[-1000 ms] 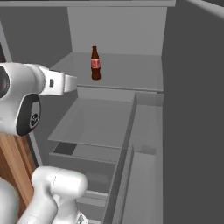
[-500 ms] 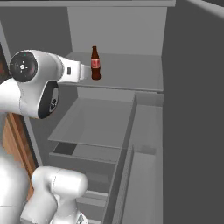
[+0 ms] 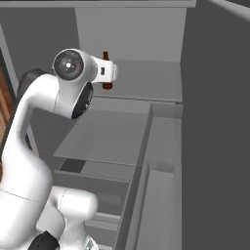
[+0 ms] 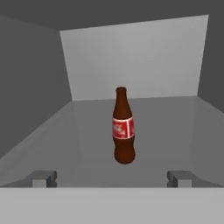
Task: Open the fridge, grab two sodas, and place both sodas inside the bowl with ice on the dining counter.
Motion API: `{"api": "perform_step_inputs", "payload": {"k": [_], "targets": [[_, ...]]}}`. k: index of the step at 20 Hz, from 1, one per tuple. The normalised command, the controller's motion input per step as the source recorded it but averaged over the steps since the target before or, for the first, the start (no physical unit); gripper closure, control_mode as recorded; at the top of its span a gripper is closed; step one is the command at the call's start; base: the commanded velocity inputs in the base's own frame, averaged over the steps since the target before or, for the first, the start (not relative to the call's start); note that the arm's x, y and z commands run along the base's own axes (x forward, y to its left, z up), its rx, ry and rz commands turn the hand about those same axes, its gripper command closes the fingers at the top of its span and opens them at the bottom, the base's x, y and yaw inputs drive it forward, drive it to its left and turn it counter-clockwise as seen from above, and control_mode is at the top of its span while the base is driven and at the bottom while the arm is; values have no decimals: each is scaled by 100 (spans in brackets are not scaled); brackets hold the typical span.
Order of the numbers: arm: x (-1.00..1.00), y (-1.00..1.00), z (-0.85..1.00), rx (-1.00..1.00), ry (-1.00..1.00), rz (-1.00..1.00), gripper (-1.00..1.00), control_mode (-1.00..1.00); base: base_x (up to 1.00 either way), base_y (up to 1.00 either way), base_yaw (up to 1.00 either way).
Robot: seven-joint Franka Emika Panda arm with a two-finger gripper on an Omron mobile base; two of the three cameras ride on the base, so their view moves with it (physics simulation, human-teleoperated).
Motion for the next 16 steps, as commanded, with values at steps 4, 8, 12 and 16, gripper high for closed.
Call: {"api": "perform_step_inputs", "payload": {"k": [4, 8, 12, 16], "targets": [[61, -4, 0, 0, 5, 4, -100, -100, 0, 0, 0], [50, 0, 0, -2, 5, 1, -100, -100, 0, 0, 0], [44, 0, 0, -3, 6, 1, -100, -100, 0, 0, 0], [40, 0, 0, -3, 5, 0, -100, -100, 0, 0, 0]]}}
